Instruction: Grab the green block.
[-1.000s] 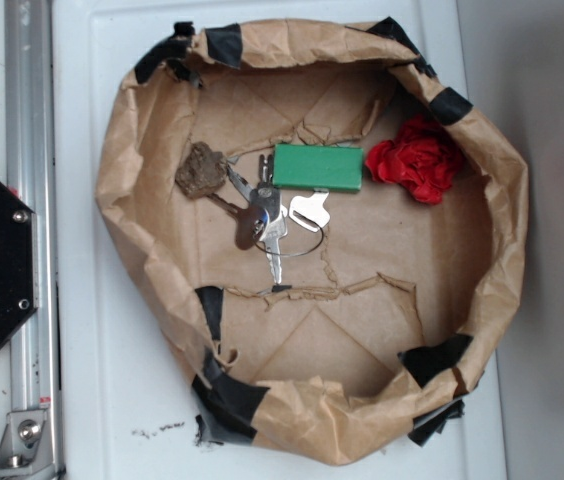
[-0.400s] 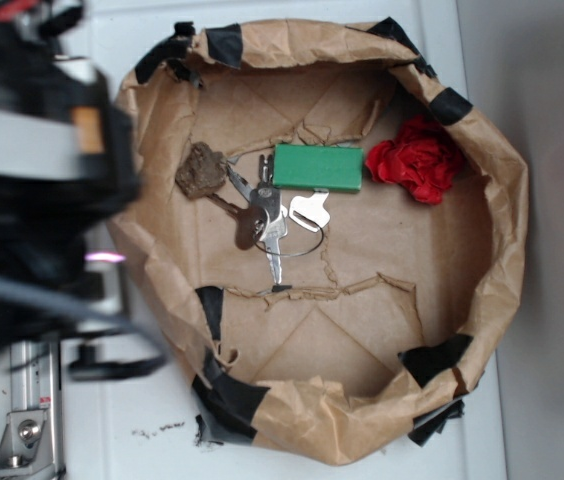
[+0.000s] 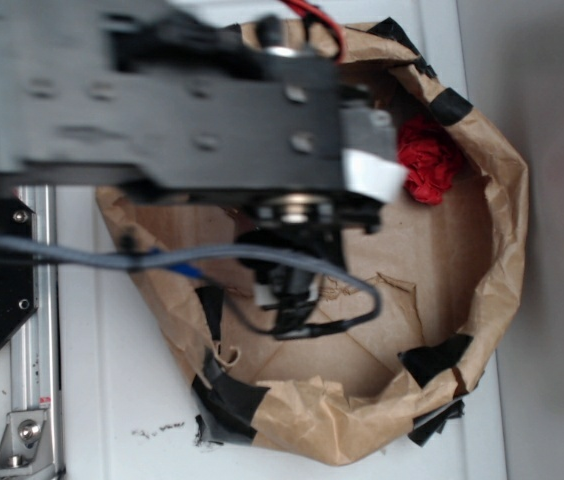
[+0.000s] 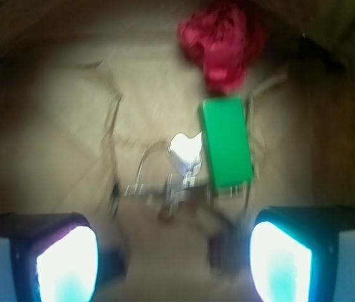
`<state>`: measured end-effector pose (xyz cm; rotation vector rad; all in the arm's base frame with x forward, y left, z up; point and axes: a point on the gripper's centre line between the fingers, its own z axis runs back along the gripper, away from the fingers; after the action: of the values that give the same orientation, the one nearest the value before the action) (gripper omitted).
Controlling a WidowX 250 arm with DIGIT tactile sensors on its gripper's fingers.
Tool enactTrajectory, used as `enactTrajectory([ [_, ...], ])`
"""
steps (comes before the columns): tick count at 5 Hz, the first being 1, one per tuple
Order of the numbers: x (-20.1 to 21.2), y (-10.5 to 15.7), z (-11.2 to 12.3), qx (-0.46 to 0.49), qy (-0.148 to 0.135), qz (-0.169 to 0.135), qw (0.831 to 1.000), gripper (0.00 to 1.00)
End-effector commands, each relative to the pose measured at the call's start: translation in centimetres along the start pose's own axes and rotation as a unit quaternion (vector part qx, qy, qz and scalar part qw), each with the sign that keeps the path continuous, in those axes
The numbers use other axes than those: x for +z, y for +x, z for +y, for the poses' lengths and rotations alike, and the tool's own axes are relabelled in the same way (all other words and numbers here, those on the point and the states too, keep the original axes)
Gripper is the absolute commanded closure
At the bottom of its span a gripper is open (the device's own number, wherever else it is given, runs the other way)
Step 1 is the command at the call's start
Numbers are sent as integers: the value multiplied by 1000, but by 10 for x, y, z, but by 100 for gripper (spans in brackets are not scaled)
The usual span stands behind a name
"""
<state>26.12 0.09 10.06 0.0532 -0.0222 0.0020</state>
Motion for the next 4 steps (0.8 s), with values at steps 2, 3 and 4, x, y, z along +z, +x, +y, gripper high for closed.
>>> enactTrajectory([
  [2,-59,-14,42,1,39,27,999,0],
  [3,-76,-8,42,-49,4,15,999,0],
  [4,-74,4,35,-92,6,-10,996,0],
])
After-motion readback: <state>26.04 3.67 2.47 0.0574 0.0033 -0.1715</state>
